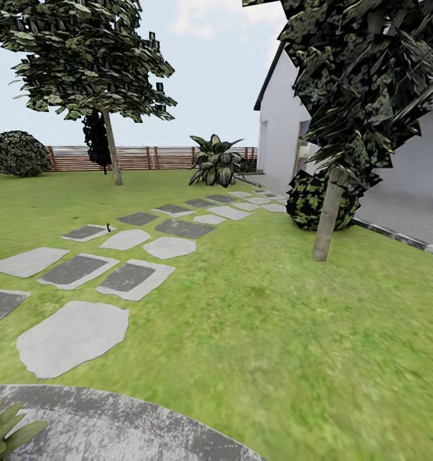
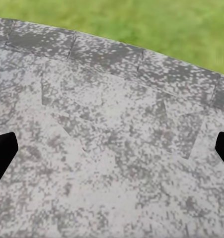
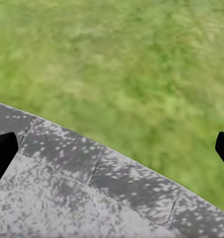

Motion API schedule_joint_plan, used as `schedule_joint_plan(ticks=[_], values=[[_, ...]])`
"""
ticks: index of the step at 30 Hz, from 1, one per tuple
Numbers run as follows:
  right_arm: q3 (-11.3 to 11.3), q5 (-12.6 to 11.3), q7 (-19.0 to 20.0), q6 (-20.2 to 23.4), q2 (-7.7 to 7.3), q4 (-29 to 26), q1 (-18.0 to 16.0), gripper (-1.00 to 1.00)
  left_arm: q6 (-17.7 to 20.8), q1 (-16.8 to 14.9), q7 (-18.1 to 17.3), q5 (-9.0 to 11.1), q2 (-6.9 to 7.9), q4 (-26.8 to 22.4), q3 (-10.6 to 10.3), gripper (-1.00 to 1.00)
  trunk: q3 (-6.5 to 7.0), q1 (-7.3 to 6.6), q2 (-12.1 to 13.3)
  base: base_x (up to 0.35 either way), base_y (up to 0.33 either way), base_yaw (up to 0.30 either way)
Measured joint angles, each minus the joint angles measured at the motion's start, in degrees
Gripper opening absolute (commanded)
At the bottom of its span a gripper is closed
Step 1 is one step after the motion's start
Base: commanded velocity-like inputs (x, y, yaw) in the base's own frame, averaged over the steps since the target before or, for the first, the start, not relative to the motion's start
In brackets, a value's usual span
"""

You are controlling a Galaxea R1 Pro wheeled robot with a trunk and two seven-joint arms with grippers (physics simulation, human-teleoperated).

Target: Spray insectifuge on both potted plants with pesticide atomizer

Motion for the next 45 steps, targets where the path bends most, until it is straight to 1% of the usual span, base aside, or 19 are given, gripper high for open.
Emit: schedule_joint_plan(ticks=[8, 16, 30, 45], values=[[0.0, 0.0, -0.1, 0.0, 0.41, 0.0, 0.0, 1.0, 0.0, 0.0, 0.0, 0.0, 0.0, 0.1, 0.0, 1.0, -1.44, 1.76, -3.2, 0.0, 0.0, 0.0], [-0.2, -0.1, 0.0, 0.1, 0.08, -0.7, 0.0, 1.0, 0.0, 0.0, 0.0, 0.0, 0.0, 0.1, -0.1, 1.0, -2.99, 3.52, -6.4, 0.0, 0.0, 0.0], [-0.3, -0.1, -0.2, 0.1, 0.1, -0.9, -0.1, 1.0, 0.0, 0.0, 0.0, 0.1, 0.0, 0.1, -0.1, 1.0, -6.67, 6.59, -12.0, 0.0, 0.0, 0.005], [-0.2, -0.1, -0.1, 0.2, 0.1, -0.9, -0.1, 1.0, 0.0, 0.0, 0.1, 0.1, 0.0, 0.1, -0.1, 1.0, -10.69, 9.89, -18.1, 0.0, 0.0, 0.077]])
